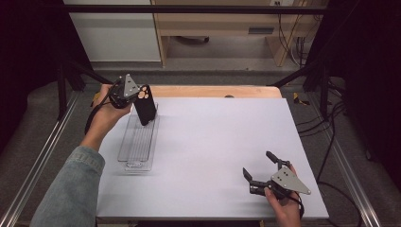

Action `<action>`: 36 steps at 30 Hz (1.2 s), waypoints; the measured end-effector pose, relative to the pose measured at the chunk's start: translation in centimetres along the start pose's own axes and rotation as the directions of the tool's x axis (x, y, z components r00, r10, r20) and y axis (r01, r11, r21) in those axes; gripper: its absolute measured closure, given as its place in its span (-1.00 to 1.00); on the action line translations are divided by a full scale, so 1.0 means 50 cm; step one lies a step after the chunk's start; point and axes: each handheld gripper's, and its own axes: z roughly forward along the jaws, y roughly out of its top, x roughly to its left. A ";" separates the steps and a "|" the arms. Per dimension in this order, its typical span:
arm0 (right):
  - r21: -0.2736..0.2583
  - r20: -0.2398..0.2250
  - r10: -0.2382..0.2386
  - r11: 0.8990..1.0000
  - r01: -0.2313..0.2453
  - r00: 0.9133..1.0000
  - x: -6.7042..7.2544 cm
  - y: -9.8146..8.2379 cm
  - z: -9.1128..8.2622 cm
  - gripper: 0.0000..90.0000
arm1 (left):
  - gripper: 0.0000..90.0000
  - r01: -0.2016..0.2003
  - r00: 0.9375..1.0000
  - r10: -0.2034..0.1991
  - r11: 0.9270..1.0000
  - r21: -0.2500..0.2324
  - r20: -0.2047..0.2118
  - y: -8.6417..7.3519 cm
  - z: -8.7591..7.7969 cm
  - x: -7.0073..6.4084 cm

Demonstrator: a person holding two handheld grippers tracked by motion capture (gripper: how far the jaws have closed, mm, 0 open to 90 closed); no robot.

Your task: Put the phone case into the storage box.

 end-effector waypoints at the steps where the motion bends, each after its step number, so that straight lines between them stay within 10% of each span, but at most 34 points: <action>1: 0.000 0.001 0.000 1.000 0.000 1.000 0.000 0.000 0.000 -0.93 | 0.86 0.000 1.000 0.000 1.000 0.000 0.000 0.000 0.000 0.000; 36: 0.003 0.000 0.010 1.000 -0.010 1.000 -0.001 -0.002 0.000 -0.93 | 0.83 -0.018 1.000 0.018 1.000 0.011 -0.002 0.004 0.013 0.004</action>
